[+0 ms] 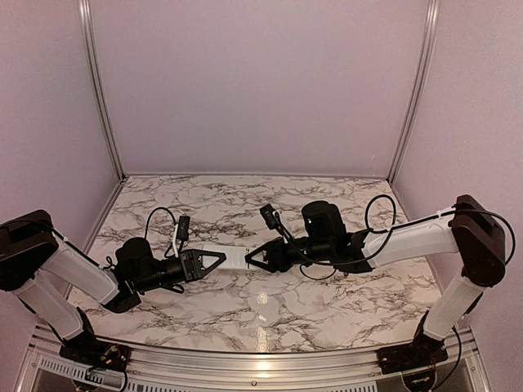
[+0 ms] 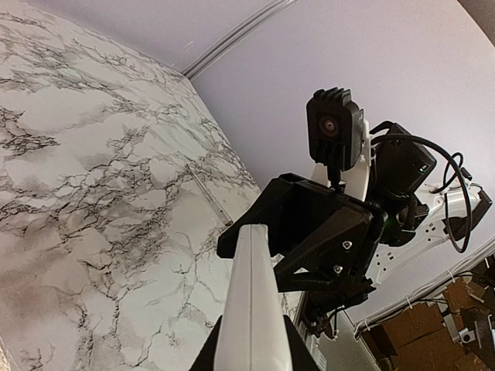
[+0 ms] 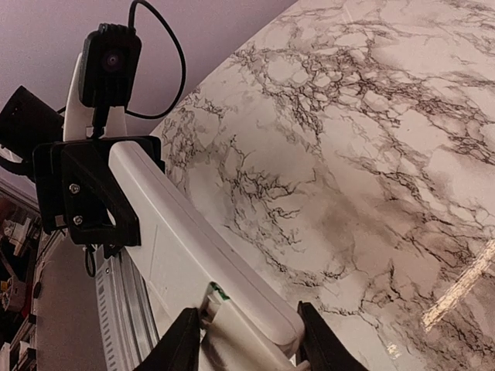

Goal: Unload the batteries from the remote control

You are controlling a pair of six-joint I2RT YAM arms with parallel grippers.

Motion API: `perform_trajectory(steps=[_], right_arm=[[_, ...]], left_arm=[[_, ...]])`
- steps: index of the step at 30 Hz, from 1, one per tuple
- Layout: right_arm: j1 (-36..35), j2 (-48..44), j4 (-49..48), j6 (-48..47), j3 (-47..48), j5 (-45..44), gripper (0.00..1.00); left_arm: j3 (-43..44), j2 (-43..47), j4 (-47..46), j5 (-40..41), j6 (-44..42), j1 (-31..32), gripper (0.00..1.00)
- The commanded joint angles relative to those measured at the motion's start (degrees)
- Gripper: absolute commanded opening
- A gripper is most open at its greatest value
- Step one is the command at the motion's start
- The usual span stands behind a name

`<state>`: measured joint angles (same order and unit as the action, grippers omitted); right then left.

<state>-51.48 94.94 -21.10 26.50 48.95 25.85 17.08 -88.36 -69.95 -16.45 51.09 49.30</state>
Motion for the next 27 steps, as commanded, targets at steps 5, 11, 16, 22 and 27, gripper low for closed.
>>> perform_trajectory(steps=[5, 11, 16, 22, 27], right_arm=[[-0.54, 1.56, -0.12, -0.75, 2.51, -0.12, 0.40], [-0.47, 1.72, 0.78, -0.91, 2.84, -0.93, 0.39], [-0.46, 1.53, 1.93, -1.22, 3.15, -1.49, 0.38], [-0.45, 1.56, 2.10, -1.19, 3.17, -1.51, 0.35], [-0.52, 1.90, 2.41, -1.21, 3.44, -1.45, 0.34]], left_arm=[[1.55, -0.28, -2.56, -2.38, 0.33, 0.64, 0.00], [1.42, 0.28, -2.00, -2.20, -0.01, 0.66, 0.00], [1.05, 2.08, 0.00, -1.22, -1.08, 0.67, 0.00], [0.35, 5.71, 4.63, 2.20, -2.77, 0.63, 0.00], [0.17, 7.11, 7.01, 4.13, -3.72, 0.62, 0.00]])
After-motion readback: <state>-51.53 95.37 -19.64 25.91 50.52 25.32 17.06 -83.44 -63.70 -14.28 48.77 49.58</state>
